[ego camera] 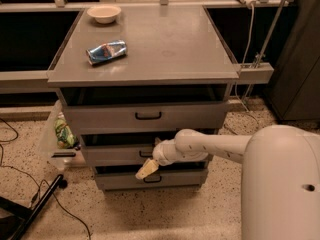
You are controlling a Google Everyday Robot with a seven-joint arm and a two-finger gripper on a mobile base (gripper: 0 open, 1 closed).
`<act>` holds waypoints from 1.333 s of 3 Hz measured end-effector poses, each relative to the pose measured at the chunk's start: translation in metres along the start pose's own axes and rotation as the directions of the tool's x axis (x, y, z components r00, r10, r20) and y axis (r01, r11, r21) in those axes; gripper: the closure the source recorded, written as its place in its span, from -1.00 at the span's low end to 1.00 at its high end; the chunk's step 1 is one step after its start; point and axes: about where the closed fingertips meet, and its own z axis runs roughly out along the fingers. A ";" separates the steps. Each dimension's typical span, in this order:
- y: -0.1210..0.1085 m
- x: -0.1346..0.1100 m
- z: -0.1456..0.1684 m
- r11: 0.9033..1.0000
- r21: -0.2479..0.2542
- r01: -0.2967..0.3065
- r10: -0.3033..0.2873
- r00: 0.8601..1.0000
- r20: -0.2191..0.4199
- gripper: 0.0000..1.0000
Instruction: Open middle drawer
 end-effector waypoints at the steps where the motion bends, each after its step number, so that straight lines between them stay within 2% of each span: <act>1: 0.005 0.004 -0.001 1.000 -0.021 -0.020 0.020 1.000 -0.015 -1.00; 2: 0.005 0.001 -0.003 1.000 -0.021 -0.021 0.020 1.000 -0.016 -1.00; 3: 0.024 0.004 -0.015 0.998 -0.056 -0.037 0.036 0.999 -0.028 -1.00; 4: 0.025 0.004 -0.015 0.998 -0.057 -0.037 0.036 0.999 -0.028 -1.00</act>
Offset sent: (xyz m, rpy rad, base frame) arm -0.0674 -0.0110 -0.0018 -0.0297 0.1692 0.0504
